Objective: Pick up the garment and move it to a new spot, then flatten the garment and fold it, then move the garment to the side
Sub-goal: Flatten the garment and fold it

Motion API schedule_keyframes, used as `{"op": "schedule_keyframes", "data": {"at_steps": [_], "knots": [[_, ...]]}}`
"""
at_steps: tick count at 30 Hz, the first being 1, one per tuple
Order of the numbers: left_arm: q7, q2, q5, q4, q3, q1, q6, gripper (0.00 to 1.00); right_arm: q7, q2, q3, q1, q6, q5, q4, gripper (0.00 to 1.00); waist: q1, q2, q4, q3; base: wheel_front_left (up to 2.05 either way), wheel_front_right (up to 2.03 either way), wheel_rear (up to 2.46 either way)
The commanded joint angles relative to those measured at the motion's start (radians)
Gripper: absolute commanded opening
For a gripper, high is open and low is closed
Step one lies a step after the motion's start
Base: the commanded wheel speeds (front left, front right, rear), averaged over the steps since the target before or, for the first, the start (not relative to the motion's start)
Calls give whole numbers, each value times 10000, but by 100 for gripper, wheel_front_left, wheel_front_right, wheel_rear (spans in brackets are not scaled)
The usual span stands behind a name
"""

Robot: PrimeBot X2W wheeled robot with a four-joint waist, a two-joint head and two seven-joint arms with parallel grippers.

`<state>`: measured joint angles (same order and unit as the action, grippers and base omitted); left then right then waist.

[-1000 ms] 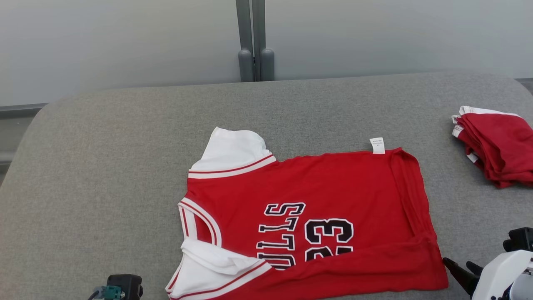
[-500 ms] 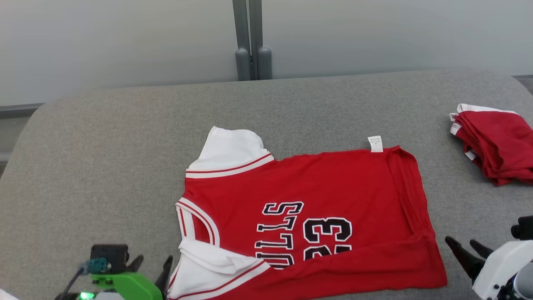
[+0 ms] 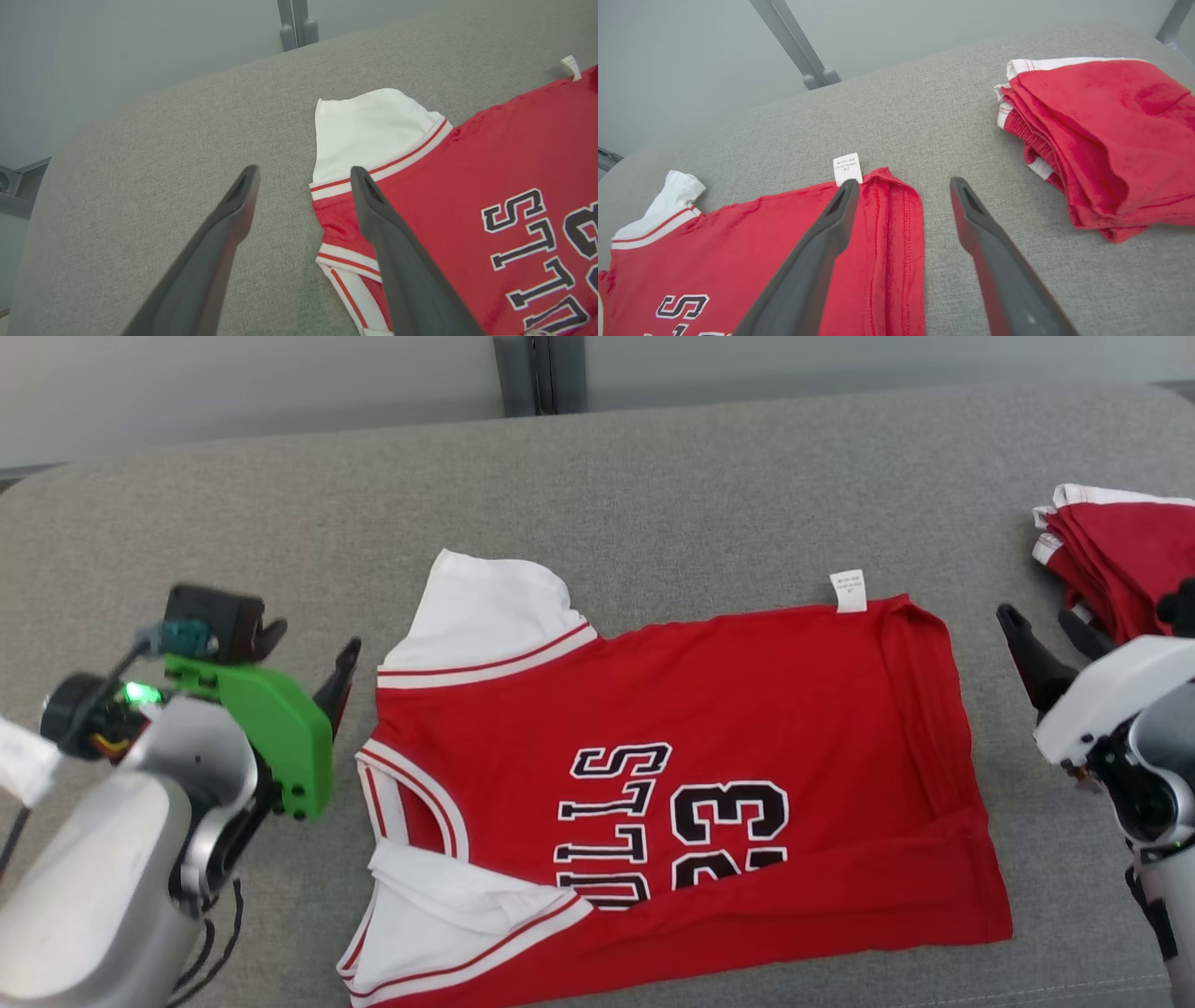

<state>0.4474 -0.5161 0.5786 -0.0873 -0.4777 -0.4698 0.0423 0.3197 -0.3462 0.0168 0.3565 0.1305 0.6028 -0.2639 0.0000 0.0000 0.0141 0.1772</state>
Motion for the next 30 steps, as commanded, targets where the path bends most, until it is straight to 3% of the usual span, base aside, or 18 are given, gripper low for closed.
{"op": "schedule_keyframes", "data": {"at_steps": [1, 8, 14, 23, 30], "knots": [[138, 92, 82, -150, -7, -553, -150, 100, 44, 23, -94, 375, 4, -149, -133, 100, 0, 0, -216, 948, 0, 0, 0], [904, 794, 391, -1729, -278, -2993, -1031, 100, 312, 112, -908, 2189, 4, -360, -938, 100, 0, 0, -235, 2139, 0, 0, 0], [1048, 1358, 644, -3465, -590, -4484, -1493, 100, 664, 156, -1584, 3140, 4, -344, -1712, 100, 0, 0, -268, 2774, 0, 0, 0], [820, 1712, 1073, -5465, -1130, -5753, -1719, 100, 584, -116, -2513, 3544, 4, -10, -1882, 100, 0, 0, -480, 3069, 0, 0, 0], [721, 1547, 1560, -6341, -1620, -6228, -1738, 100, 284, -198, -2882, 3746, 4, -158, -1478, 100, 0, 0, -777, 3277, 0, 0, 0]]}}
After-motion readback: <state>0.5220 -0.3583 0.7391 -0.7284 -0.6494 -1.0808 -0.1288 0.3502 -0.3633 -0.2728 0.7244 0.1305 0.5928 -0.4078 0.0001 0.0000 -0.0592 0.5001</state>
